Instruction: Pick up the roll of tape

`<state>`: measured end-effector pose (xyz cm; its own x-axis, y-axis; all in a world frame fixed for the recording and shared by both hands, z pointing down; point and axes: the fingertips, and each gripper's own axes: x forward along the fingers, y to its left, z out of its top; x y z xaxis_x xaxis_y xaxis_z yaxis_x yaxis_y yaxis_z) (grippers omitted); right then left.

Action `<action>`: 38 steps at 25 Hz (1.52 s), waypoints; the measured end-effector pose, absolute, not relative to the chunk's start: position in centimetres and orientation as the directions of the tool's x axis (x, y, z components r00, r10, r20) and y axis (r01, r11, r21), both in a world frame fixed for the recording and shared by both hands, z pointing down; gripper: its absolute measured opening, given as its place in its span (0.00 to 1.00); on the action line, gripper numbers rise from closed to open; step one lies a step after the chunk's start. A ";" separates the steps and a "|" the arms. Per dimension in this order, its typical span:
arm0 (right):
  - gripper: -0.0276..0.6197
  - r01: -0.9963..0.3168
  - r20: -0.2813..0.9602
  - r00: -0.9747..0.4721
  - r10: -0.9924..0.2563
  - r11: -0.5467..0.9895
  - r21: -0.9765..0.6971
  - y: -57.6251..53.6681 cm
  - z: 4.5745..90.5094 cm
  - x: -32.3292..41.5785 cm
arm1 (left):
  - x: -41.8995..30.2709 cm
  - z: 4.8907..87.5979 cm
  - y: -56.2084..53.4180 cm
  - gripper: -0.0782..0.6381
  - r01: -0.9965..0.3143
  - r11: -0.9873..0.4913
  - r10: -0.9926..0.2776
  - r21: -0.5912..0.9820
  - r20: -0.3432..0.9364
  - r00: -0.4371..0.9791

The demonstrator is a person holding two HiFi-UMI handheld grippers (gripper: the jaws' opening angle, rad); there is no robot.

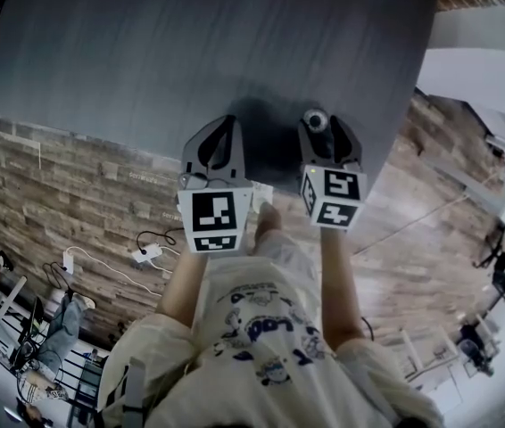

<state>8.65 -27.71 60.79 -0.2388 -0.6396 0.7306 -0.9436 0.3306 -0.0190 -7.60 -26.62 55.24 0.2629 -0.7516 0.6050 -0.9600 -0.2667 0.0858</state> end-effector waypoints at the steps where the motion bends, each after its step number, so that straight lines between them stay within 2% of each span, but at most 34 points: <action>1: 0.41 -0.943 0.737 -0.238 -0.633 0.334 -0.018 -27.7 61.0 8.6 | -7.6 55.3 -26.6 0.11 -0.960 -0.266 -0.751 0.087 0.606 0.263; 13: 0.40 -0.938 0.756 -0.241 -0.608 0.345 -0.021 -27.4 61.9 8.8 | -7.5 55.7 -26.8 0.11 -0.961 -0.260 -0.744 0.098 0.614 0.264; 17: 0.35 -0.941 0.753 -0.238 -0.614 0.337 -0.023 -27.6 62.0 9.2 | -7.4 55.8 -26.9 0.11 -0.962 -0.257 -0.745 0.096 0.614 0.260; 23: 0.35 -0.945 0.757 -0.223 -0.615 0.327 -0.013 -27.5 62.0 9.3 | -8.0 55.4 -26.7 0.11 -0.964 -0.248 -0.754 0.092 0.607 0.252; 30: 0.35 -0.949 0.694 -0.226 -0.684 0.315 0.001 -28.7 58.0 9.0 | -8.2 52.4 -27.5 0.11 -0.967 -0.241 -0.792 0.085 0.559 0.247; 38: 0.35 -0.953 0.572 -0.242 -0.784 0.304 0.013 -29.9 50.5 9.0 | -8.1 45.7 -29.0 0.11 -0.969 -0.240 -0.863 0.049 0.447 0.237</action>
